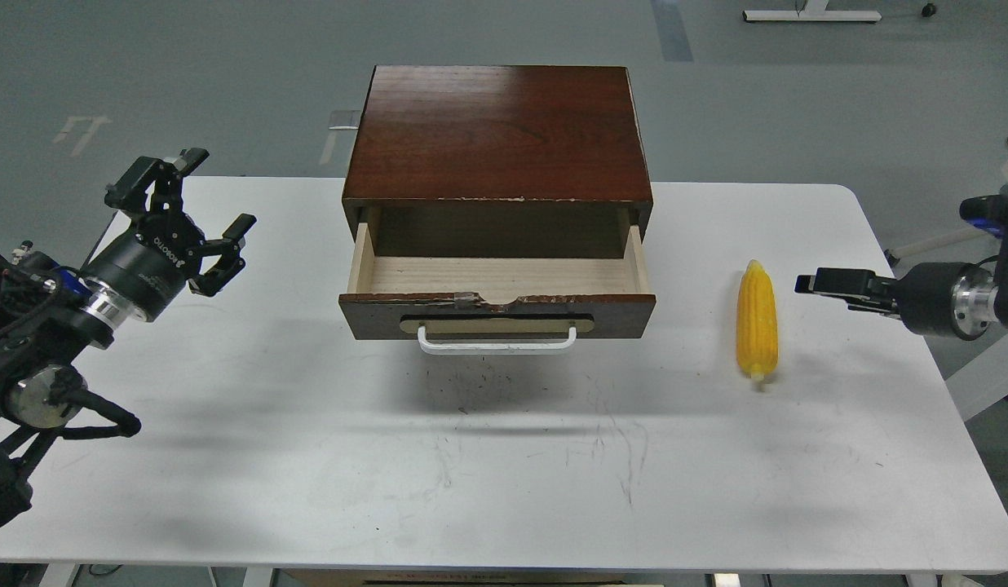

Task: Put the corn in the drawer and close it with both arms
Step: 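Close the right gripper around the yellow corn cob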

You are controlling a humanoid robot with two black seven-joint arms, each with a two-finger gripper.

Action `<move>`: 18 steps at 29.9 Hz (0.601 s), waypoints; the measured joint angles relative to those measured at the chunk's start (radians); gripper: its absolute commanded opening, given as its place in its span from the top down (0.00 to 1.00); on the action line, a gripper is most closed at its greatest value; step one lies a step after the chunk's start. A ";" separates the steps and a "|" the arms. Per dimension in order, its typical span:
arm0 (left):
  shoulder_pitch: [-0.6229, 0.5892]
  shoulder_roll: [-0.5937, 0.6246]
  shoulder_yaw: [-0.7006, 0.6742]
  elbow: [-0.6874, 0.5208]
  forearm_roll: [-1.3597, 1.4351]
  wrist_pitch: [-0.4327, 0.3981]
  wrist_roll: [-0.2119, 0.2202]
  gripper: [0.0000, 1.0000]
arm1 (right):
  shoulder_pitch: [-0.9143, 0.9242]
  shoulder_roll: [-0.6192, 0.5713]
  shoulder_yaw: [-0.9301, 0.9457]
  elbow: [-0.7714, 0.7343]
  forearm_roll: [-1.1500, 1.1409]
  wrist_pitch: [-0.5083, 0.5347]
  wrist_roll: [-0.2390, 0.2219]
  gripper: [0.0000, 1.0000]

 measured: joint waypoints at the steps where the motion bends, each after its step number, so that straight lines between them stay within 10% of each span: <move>1: 0.000 -0.001 0.000 -0.001 0.003 0.000 0.000 0.00 | 0.010 0.014 -0.029 -0.013 -0.002 -0.010 0.000 0.00; 18: 0.003 0.001 0.000 -0.002 0.011 0.000 -0.001 0.00 | 0.041 0.227 -0.173 -0.141 -0.005 -0.033 -0.008 0.00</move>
